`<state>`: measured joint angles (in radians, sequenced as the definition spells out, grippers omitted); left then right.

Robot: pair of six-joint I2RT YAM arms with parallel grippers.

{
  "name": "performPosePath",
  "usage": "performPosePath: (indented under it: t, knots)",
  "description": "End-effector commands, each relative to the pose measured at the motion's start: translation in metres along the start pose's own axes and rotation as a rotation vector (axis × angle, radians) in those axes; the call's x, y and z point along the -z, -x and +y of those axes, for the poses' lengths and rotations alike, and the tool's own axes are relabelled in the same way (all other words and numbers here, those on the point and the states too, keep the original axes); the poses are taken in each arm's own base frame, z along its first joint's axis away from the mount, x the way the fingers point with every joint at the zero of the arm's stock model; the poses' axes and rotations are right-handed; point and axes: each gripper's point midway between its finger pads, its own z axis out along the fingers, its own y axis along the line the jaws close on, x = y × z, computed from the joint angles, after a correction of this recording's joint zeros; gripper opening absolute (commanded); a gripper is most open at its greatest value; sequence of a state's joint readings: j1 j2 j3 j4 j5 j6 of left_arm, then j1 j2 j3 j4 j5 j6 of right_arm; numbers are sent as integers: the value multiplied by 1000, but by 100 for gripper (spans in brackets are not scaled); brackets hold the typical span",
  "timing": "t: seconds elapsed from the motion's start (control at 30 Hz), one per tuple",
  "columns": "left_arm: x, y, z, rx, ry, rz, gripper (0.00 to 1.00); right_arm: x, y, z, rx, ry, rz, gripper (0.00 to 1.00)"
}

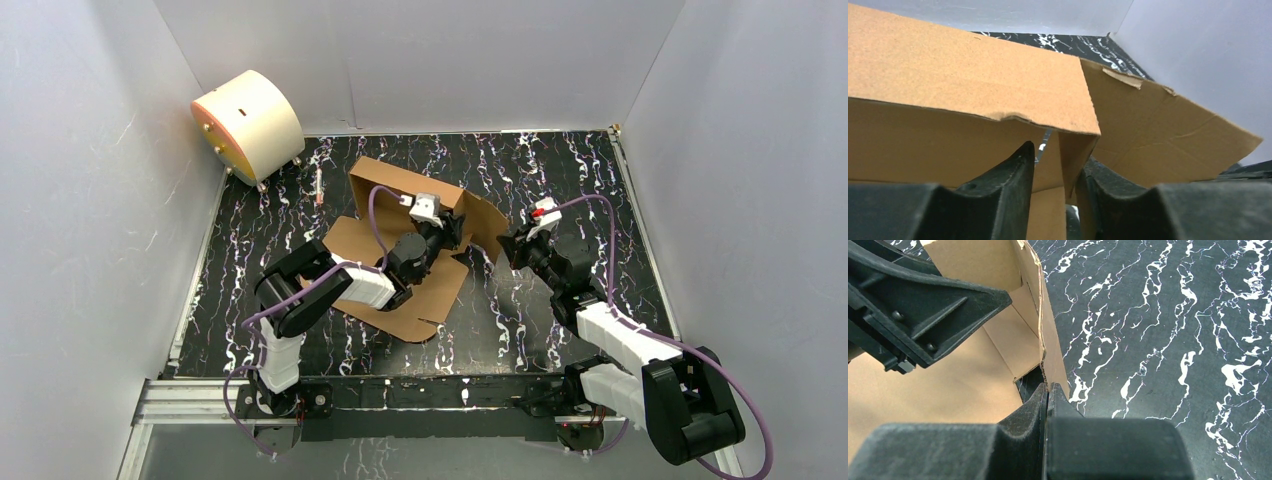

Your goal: Fold the paper box

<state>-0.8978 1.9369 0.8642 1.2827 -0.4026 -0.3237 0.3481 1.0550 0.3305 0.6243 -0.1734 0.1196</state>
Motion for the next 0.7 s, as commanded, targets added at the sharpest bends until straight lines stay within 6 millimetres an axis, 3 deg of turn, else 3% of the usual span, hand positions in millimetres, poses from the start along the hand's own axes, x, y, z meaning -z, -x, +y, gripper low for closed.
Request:
performPosePath:
  t: [0.0,0.17,0.3,0.67]
  knots:
    - [-8,25,0,-144,-6,-75,27,-1,26,6,33,30,-96,4]
    - [-9,30,-4,-279,-43,-87,12,-2,26,6,35,31,-95,3]
    - [-10,28,-6,-369,-69,-82,13,-2,26,7,36,37,-94,3]
    - [26,12,-15,-382,-180,-17,61,0,30,7,41,33,-104,4]
